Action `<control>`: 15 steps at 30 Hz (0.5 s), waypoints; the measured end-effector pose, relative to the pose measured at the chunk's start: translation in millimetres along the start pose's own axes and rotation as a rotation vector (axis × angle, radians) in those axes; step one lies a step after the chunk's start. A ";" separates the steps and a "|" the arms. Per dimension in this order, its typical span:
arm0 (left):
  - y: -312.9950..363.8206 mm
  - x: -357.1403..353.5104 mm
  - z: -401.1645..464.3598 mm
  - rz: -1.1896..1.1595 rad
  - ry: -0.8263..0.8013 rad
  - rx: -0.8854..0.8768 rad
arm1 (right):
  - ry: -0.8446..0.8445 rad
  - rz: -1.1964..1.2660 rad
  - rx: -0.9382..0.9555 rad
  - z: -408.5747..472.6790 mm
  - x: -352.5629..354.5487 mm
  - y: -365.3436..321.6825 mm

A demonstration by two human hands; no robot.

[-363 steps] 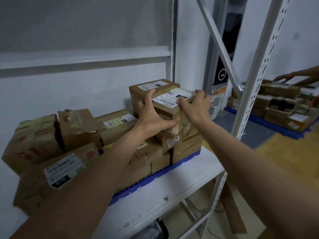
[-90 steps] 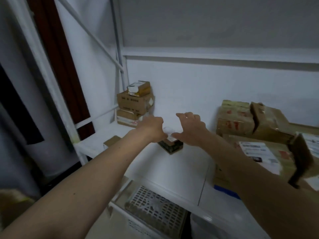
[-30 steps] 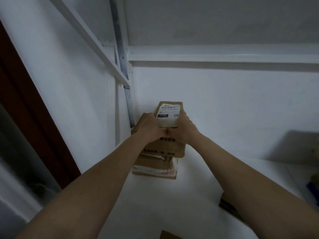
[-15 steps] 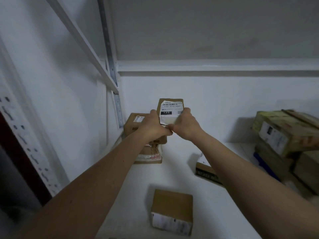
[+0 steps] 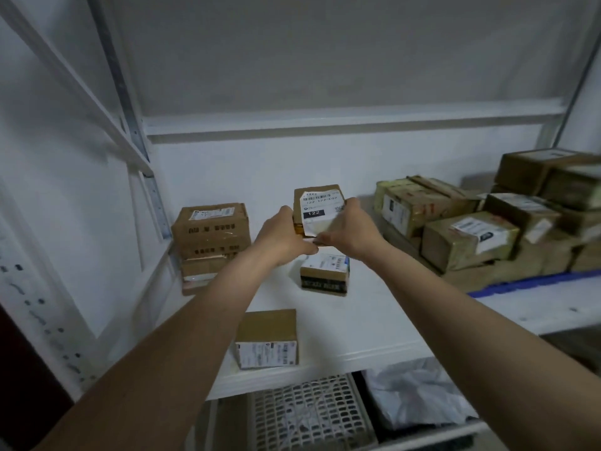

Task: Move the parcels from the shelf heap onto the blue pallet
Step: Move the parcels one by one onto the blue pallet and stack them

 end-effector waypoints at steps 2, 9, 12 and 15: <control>15.7 -14.0 -7.8 0.011 -0.015 -0.022 | 0.017 0.010 -0.015 -8.9 16.1 13.4; 76.9 -66.8 -21.6 0.039 -0.071 -0.088 | 0.078 0.060 -0.036 -33.3 79.3 64.3; 115.6 -94.2 -24.9 0.045 -0.096 -0.148 | 0.108 0.059 -0.056 -37.3 114.0 95.4; 156.5 -132.4 -29.2 0.046 -0.136 -0.190 | 0.167 0.089 -0.048 -39.8 154.9 127.9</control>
Point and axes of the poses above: each hand's wrist, its own z-axis towards the middle knuckle, its own x-axis out of the back of the hand, y = z × x, the point moved 9 cm from there along z, towards the middle knuckle, and after that the axes turned 5 degrees about x, right-handed, at the moved point
